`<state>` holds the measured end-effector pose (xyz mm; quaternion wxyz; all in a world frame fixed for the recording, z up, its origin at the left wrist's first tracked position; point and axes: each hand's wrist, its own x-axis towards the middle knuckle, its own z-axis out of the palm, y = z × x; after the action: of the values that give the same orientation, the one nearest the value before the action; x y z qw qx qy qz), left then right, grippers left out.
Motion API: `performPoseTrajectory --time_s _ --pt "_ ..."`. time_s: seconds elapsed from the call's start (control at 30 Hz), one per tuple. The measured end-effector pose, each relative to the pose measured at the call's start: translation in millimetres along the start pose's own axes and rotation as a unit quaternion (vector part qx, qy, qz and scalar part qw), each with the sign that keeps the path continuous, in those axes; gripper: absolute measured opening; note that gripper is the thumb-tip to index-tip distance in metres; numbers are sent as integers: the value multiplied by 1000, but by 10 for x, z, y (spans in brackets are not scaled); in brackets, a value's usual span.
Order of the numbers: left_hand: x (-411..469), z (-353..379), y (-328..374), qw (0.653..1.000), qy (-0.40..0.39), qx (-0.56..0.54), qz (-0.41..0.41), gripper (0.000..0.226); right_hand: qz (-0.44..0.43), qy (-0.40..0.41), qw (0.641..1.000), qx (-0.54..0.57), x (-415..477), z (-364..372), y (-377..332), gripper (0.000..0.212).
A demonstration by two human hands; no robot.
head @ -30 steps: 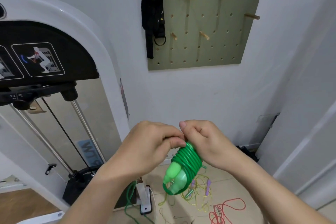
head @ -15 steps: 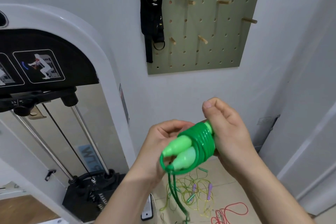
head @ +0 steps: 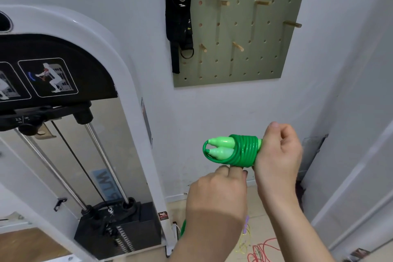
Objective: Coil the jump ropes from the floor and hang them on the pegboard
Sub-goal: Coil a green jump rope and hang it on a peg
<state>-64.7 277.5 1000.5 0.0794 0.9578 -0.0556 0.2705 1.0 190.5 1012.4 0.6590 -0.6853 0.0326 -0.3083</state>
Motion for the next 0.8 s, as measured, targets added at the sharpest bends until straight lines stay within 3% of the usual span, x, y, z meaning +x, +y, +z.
performPoseTrajectory --time_s 0.07,0.17,0.23,0.27,0.3,0.43,0.5,0.6,0.67,0.8 --pt "-69 30 52 999 9 43 25 12 -42 26 998 -38 2 -13 36 29" --pt "-185 -1 92 996 47 50 55 34 -71 45 992 -91 23 -42 140 28" --pt "-214 -47 44 992 61 52 92 22 -92 15 986 -141 -3 -64 192 27" --pt "-208 -81 7 993 45 43 104 11 -101 -10 981 -166 -25 -75 197 26" --pt "-190 -100 -44 993 25 37 110 14 -104 -36 976 -188 -40 -84 194 26" --pt "-57 -219 -166 995 -68 52 60 44 -78 -122 959 -245 -17 -109 95 34" --pt "-13 -265 -232 995 -58 54 58 45 -49 -155 961 -223 13 -126 47 36" --pt "27 -340 -343 997 -25 42 59 25 64 -246 965 -70 34 -177 0 36" --pt "38 -364 -379 996 -28 46 67 19 94 -273 957 -21 5 -203 7 34" --pt "11 -358 -330 989 -86 88 87 33 -45 -222 963 -147 -45 -193 43 32"
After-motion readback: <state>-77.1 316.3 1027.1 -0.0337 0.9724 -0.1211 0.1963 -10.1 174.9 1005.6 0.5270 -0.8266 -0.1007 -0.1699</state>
